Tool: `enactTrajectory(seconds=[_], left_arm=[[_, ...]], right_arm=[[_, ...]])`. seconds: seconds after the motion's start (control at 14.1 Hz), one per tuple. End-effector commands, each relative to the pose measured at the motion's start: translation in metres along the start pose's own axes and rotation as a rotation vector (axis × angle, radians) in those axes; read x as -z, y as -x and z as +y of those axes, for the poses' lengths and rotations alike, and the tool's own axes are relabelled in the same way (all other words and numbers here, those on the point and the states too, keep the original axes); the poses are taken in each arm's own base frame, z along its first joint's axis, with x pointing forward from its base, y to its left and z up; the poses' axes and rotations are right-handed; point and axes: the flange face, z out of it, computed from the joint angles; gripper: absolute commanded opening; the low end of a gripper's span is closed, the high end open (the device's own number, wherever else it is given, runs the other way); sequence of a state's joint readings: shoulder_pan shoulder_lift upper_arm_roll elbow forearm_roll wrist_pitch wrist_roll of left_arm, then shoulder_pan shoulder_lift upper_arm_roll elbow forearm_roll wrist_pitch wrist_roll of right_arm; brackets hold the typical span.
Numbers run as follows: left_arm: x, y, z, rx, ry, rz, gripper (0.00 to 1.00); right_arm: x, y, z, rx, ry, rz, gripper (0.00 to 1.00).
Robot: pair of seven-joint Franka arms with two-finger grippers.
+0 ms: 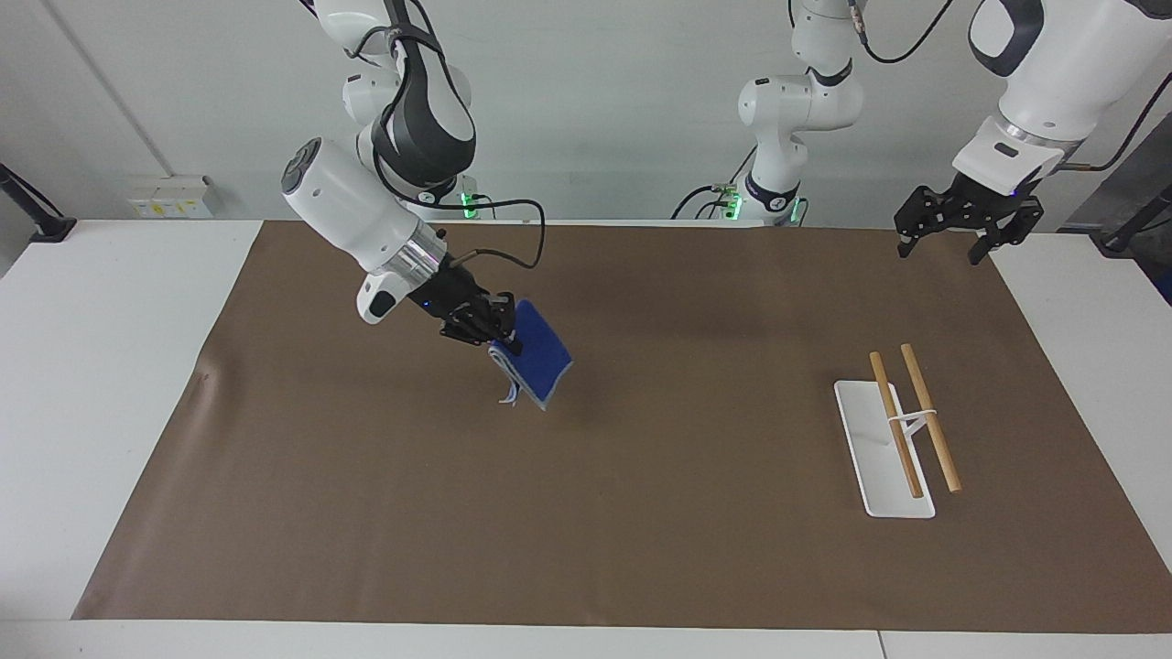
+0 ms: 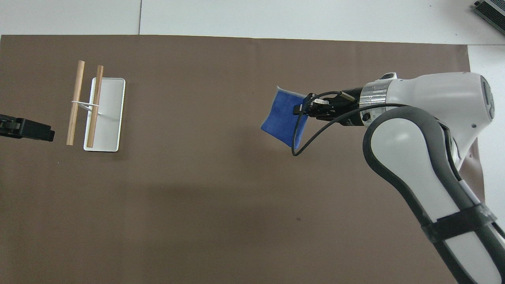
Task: Right arm passes towel to left arm to hang
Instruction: 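Lift the towel with the right gripper while the left gripper approaches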
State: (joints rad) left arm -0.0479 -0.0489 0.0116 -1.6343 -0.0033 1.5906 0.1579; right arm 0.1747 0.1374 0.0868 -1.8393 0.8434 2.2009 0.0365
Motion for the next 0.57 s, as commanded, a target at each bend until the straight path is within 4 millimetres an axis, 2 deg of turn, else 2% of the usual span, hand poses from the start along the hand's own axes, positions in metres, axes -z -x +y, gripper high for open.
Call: enactTrajectory(seconds=[0.0, 0.21, 0.36, 0.5], left_arm=[[-0.002, 0.005, 0.011, -0.017, 0.01, 0.024, 1.0], [-0.019, 0.0, 0.051, 0.114, 0.066, 0.07, 1.0], [-0.033, -0.003, 0.076, 0.277, 0.19, 0.078, 1.0], [-0.042, 0.0, 0.102, 0.403, 0.262, 0.088, 1.0]], right_arm=[[-0.019, 0.011, -0.029, -0.039, -0.109, 0.007, 0.0], [-0.046, 0.037, -0.07, -0.161, -0.271, 0.049, 0.0], [-0.052, 0.047, -0.084, -0.287, -0.403, 0.055, 0.0], [-0.052, 0.049, -0.082, -0.387, -0.48, 0.063, 0.0]])
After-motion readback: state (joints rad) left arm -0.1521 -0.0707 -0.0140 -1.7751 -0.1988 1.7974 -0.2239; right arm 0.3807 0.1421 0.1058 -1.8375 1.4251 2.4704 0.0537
